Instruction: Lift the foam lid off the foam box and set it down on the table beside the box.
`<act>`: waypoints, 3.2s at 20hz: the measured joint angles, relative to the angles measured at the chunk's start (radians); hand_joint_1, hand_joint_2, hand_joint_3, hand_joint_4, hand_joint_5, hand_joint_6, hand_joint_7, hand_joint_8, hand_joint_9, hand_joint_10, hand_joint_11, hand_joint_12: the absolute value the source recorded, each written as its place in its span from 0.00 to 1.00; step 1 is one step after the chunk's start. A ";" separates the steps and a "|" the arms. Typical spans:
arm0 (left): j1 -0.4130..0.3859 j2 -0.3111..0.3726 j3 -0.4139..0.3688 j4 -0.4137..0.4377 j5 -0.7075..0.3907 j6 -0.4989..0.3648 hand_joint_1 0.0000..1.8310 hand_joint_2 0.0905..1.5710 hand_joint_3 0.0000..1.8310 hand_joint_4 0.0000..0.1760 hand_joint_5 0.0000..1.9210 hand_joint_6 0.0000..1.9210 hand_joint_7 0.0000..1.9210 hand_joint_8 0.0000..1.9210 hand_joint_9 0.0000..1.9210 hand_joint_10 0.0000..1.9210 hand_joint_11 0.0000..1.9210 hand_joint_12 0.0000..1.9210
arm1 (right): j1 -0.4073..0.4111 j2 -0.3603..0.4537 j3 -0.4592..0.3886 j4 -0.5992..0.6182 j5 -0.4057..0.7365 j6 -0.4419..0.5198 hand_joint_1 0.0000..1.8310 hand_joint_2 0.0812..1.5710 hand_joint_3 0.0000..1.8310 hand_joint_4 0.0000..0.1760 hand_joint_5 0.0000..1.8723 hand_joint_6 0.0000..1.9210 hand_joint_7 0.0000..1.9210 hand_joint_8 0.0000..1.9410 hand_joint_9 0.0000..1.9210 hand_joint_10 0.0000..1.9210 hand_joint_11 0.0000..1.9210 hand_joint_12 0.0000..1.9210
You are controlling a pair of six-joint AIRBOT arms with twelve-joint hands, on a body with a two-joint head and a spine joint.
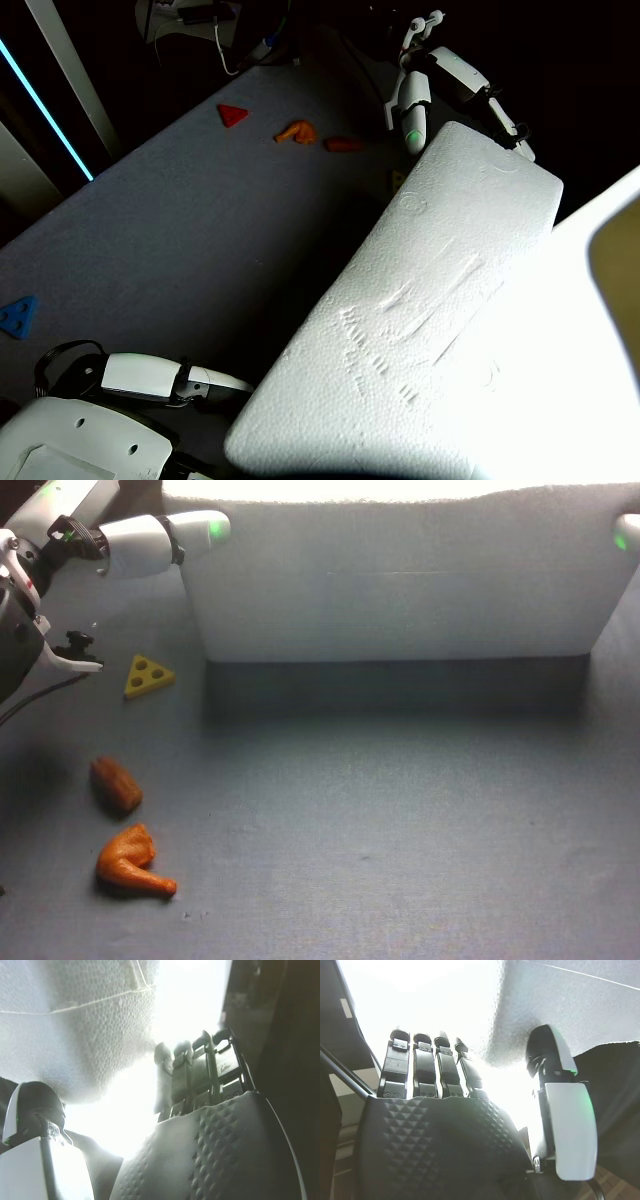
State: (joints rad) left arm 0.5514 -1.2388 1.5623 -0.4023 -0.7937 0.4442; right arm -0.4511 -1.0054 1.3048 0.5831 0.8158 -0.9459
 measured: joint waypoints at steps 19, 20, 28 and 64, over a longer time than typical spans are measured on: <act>0.015 0.035 -0.040 0.021 -0.083 -0.019 0.29 0.63 0.01 0.00 0.16 0.00 0.07 0.00 0.02 0.01 0.00 0.00 | 0.000 0.003 -0.031 -0.034 0.070 0.033 0.29 0.82 0.00 0.00 0.00 0.00 0.03 0.01 0.01 0.01 0.00 0.00; 0.015 0.035 -0.040 0.021 -0.088 -0.019 0.29 0.63 0.01 0.00 0.16 0.00 0.07 0.00 0.02 0.01 0.00 0.00 | 0.000 0.004 -0.032 -0.034 0.073 0.034 0.29 0.82 0.00 0.00 0.00 0.00 0.03 0.01 0.01 0.01 0.00 0.00; 0.021 0.072 -0.082 0.029 -0.130 -0.021 0.31 0.63 0.00 0.00 0.16 0.00 0.13 0.00 0.09 0.02 0.00 0.61 | 0.000 0.041 -0.082 -0.061 0.129 0.044 0.31 0.79 0.00 0.00 0.03 0.07 0.02 0.30 0.00 0.43 0.00 1.00; 0.289 0.351 -0.480 0.043 -0.502 0.060 0.23 0.69 0.00 0.00 0.15 0.00 0.02 0.00 0.00 0.00 0.00 0.18 | -0.207 0.262 -0.407 -0.252 0.410 0.077 0.31 0.77 0.00 0.00 0.00 0.37 0.01 0.33 0.00 0.48 0.00 0.90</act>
State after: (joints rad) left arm 0.8406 -0.8883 1.0821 -0.3588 -1.2957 0.5045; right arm -0.6582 -0.7429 0.8978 0.3313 1.2255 -0.8688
